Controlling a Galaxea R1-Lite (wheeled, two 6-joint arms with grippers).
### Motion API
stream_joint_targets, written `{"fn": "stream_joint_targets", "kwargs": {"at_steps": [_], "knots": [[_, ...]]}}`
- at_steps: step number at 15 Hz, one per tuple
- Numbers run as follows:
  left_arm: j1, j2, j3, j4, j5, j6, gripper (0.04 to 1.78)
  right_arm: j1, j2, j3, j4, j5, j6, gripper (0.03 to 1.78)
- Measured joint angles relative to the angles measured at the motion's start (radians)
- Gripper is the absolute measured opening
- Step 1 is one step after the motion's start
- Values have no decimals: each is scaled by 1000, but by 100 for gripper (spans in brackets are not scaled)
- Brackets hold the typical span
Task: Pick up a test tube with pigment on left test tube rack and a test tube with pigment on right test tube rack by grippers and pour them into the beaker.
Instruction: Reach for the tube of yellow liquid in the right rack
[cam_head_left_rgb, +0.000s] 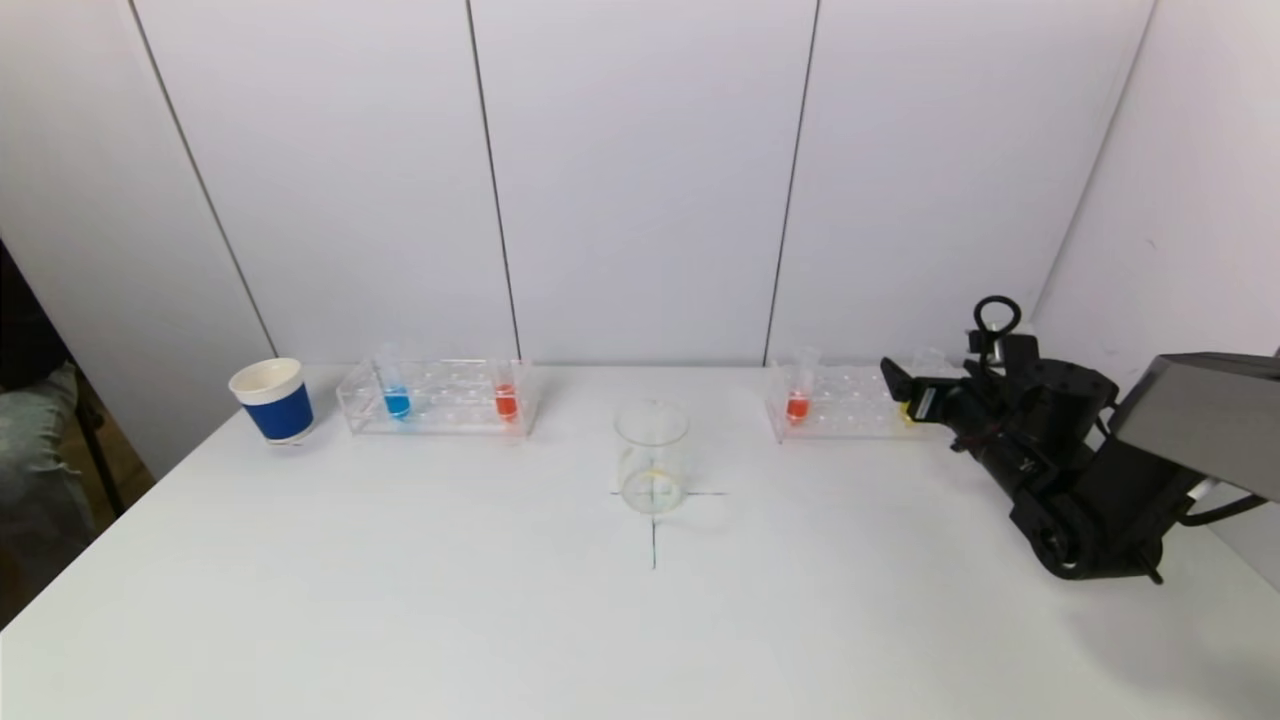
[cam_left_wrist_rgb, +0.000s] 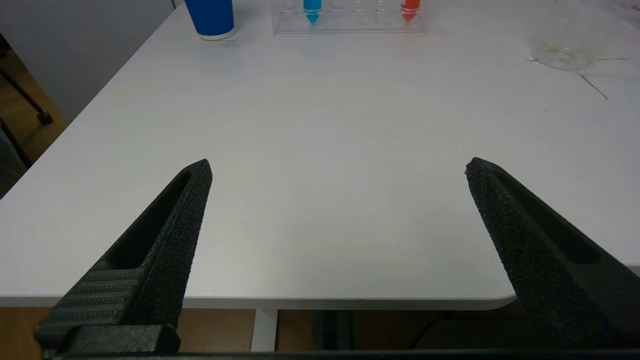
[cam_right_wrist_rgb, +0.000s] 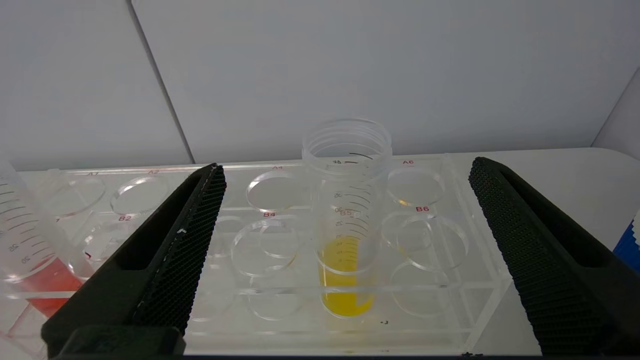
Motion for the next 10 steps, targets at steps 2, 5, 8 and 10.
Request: {"fn": "stream_joint_targets", "kwargs": {"at_steps": [2, 5, 8, 10], "knots": [[0, 0, 0, 0, 0, 0, 177, 0, 3, -7, 2, 0, 0, 177], [0, 0, 0, 0, 0, 0, 177, 1, 10, -19, 5, -1, -1, 177], [0, 0, 0, 0, 0, 0, 177, 1, 15, -24, 7, -1, -1, 177], [0, 0, 0, 0, 0, 0, 177, 1, 16, -25, 7, -1, -1, 177]]}}
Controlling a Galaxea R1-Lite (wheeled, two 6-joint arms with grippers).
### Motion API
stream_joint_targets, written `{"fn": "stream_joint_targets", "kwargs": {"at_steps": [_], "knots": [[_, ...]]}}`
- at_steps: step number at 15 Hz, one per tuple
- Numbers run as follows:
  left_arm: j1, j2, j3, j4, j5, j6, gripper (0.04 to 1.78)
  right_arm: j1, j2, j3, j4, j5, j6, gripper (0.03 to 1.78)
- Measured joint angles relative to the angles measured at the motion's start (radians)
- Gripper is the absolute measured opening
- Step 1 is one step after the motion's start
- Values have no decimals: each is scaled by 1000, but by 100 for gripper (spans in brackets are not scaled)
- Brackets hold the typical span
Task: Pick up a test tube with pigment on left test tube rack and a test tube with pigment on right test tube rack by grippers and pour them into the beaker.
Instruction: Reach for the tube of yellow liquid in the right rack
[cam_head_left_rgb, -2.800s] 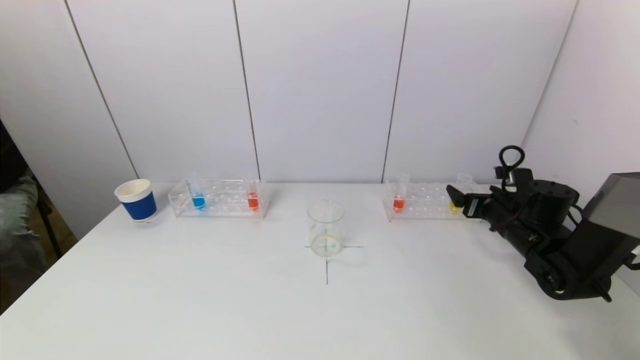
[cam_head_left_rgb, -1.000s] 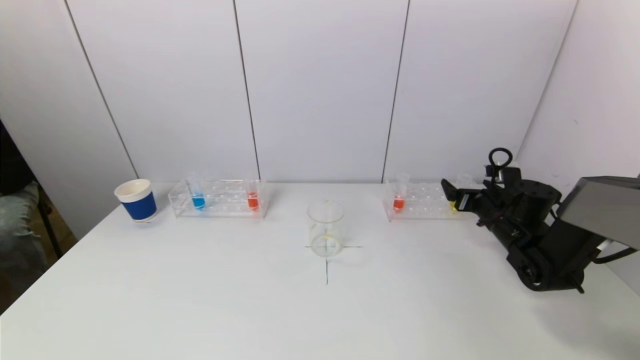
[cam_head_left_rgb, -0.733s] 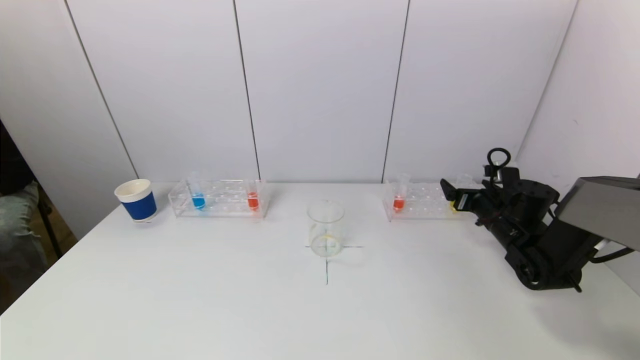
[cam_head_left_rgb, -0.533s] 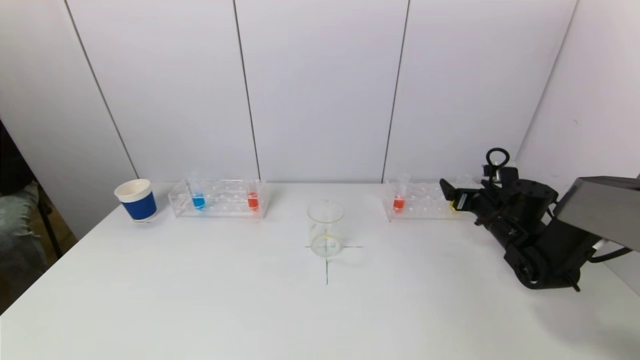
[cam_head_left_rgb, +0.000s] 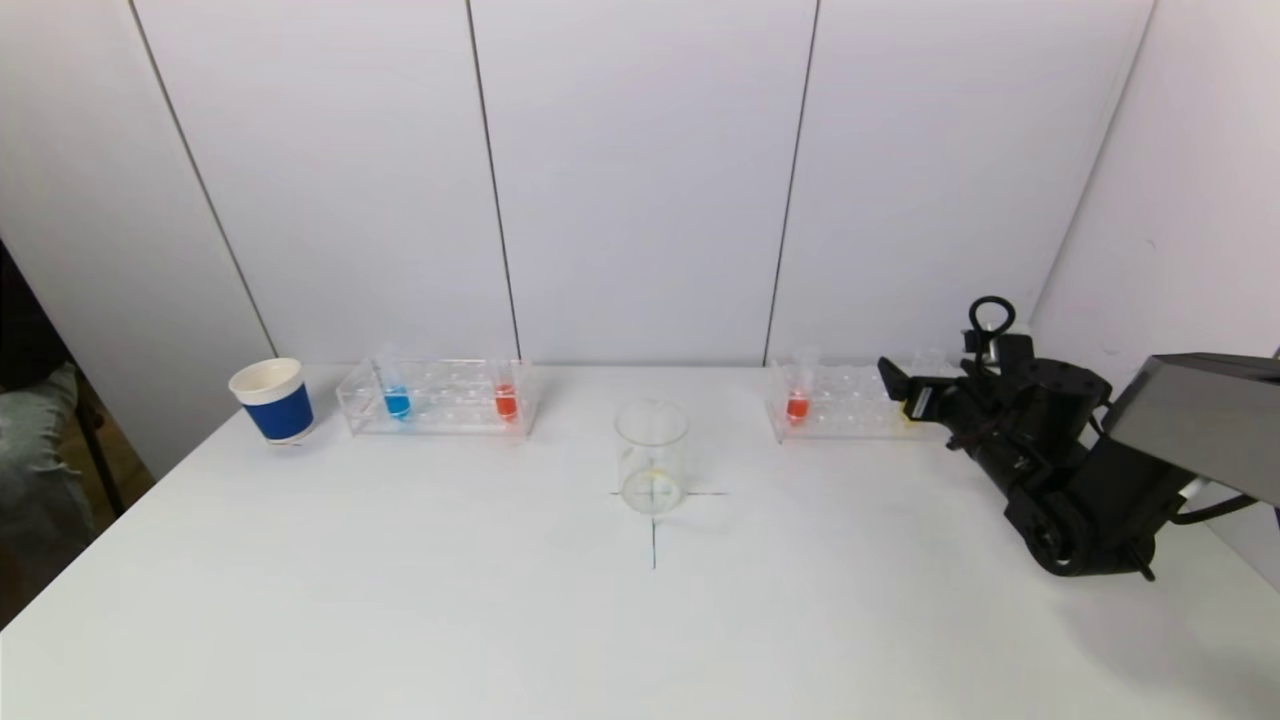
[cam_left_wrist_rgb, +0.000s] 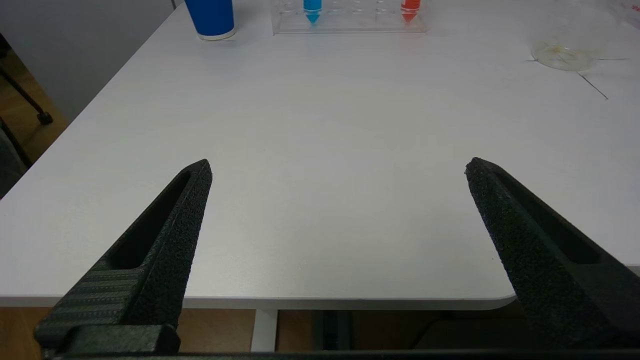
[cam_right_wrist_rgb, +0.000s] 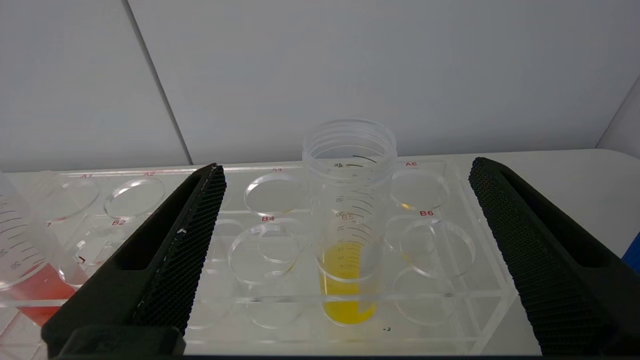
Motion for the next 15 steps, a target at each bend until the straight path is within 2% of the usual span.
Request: {"fn": "stream_joint_targets", "kwargs": {"at_steps": [6, 8, 11, 15], "knots": [[0, 0, 0, 0, 0, 0, 177, 1, 3, -6, 0, 0, -1, 176], [0, 0, 0, 0, 0, 0, 177, 1, 4, -8, 0, 0, -1, 164], [0, 0, 0, 0, 0, 0, 177, 1, 5, -8, 1, 0, -3, 129], [0, 0, 0, 0, 0, 0, 177, 1, 5, -8, 2, 0, -3, 57]]}}
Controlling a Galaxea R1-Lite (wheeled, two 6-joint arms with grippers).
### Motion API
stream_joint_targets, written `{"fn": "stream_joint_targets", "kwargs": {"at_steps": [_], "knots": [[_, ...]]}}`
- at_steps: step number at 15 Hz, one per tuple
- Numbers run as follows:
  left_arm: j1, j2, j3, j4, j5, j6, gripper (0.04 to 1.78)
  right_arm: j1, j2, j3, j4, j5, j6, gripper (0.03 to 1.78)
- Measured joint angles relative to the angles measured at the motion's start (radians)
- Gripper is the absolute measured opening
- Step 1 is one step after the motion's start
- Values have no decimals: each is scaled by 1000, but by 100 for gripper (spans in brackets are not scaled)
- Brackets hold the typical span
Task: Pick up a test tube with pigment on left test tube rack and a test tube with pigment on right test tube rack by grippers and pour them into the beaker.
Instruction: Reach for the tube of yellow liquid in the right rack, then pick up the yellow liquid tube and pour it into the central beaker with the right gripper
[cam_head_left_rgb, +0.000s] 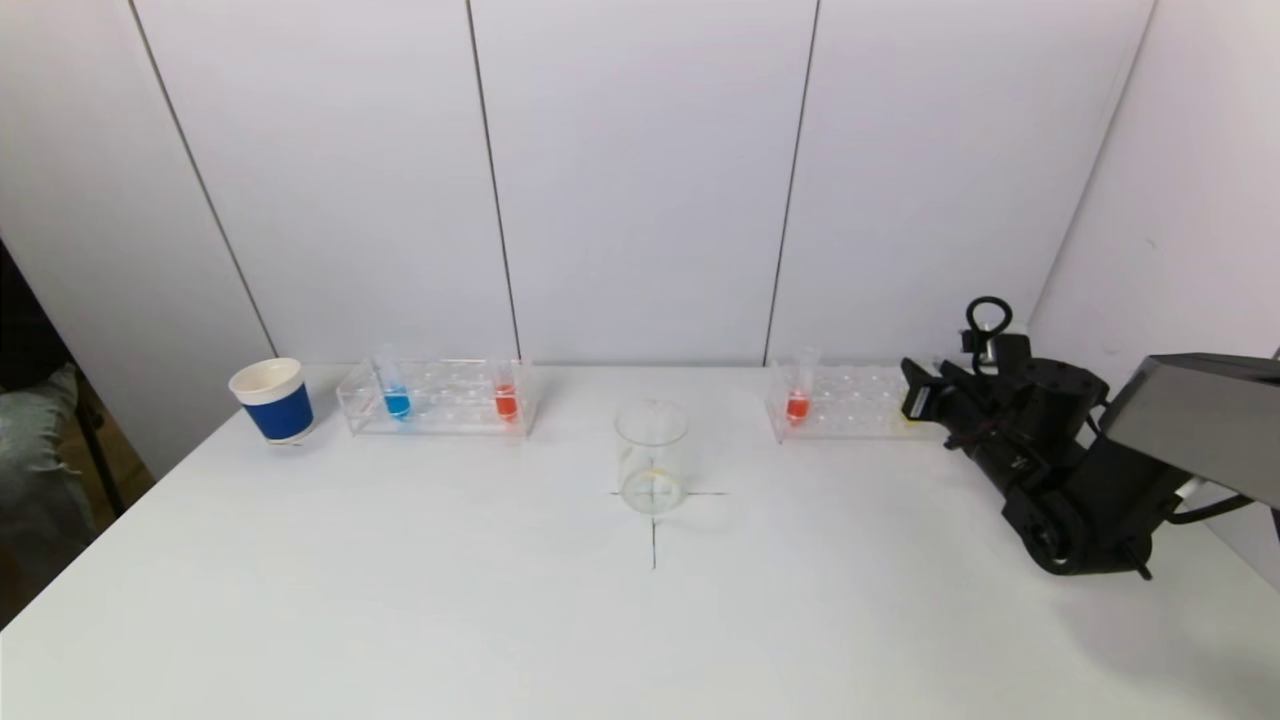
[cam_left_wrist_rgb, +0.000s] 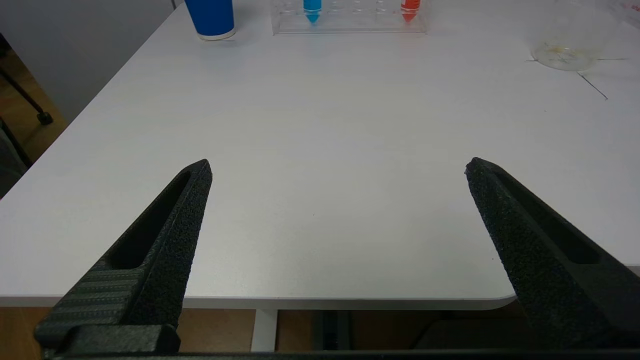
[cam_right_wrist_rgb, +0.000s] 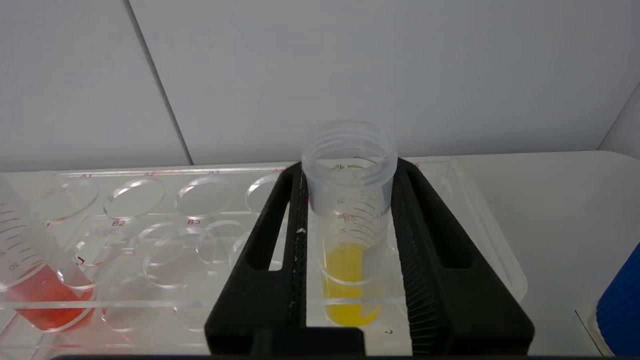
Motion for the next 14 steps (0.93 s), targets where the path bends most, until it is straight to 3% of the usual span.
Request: {"fn": "stream_joint_targets", "kwargs": {"at_steps": [2, 14], "knots": [[0, 0, 0, 0, 0, 0, 177, 0, 0, 0, 0, 0, 0, 46], [0, 0, 0, 0, 0, 0, 177, 0, -21, 5, 13, -1, -5, 46]]}}
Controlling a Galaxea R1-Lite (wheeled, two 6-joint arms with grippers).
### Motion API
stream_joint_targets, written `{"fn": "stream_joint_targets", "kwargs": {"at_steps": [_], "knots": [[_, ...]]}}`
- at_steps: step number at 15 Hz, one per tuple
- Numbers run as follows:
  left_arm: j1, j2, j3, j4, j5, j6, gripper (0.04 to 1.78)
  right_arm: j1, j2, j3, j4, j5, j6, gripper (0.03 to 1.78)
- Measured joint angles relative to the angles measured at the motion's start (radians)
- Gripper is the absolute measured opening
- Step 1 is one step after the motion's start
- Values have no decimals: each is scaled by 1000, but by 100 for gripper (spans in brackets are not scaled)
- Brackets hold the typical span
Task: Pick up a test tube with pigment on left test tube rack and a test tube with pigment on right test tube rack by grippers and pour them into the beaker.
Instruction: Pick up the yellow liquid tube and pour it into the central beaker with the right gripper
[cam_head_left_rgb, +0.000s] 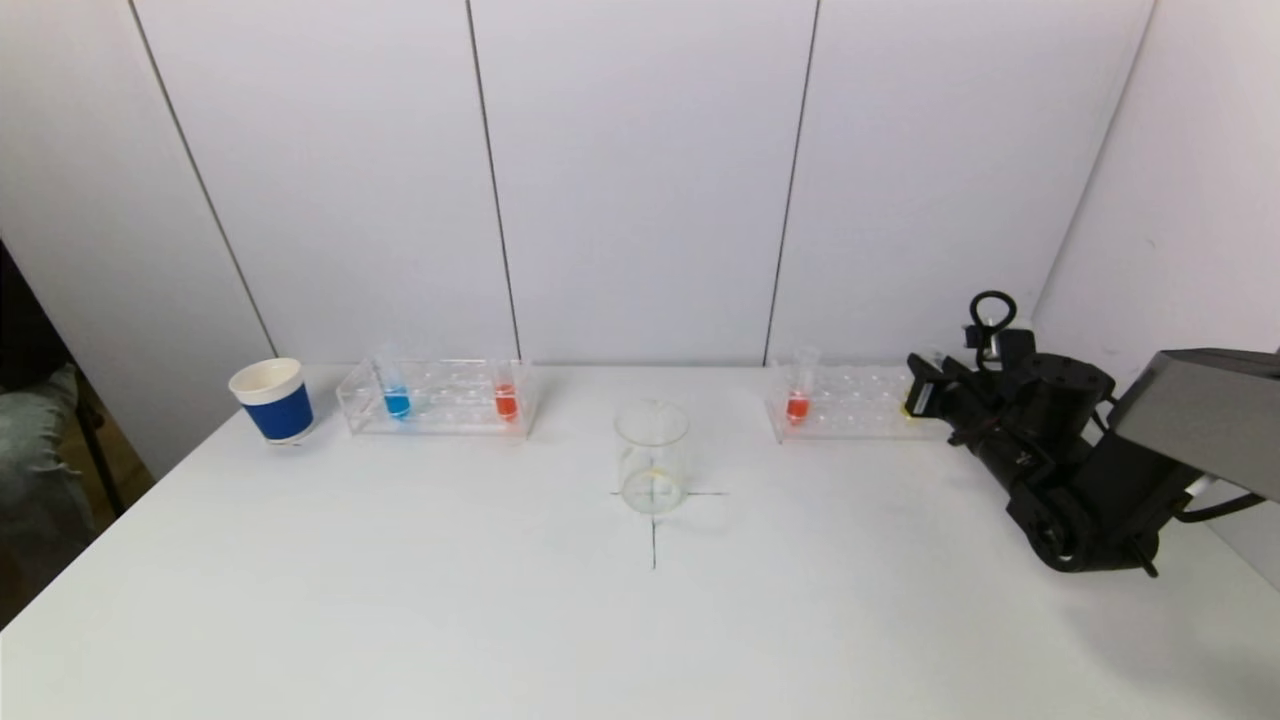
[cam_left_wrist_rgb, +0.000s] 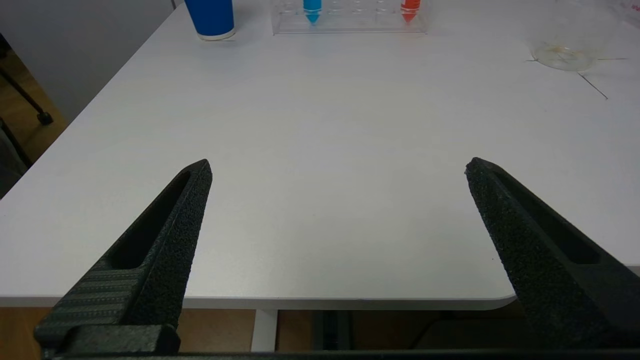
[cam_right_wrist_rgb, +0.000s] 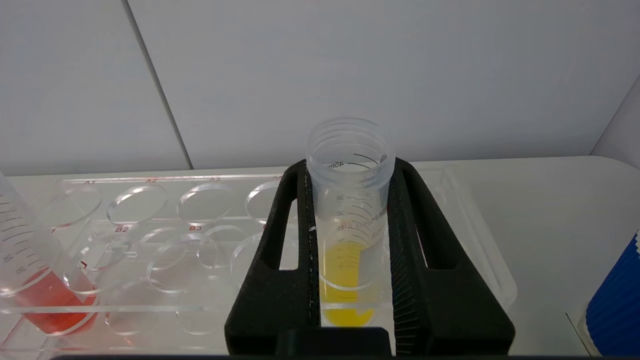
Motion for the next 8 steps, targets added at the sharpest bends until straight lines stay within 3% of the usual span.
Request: {"fn": "stream_joint_targets", "kwargs": {"at_steps": [8], "knots": [[0, 0, 0, 0, 0, 0, 177, 7, -117, 14, 82, 1, -1, 46]]}}
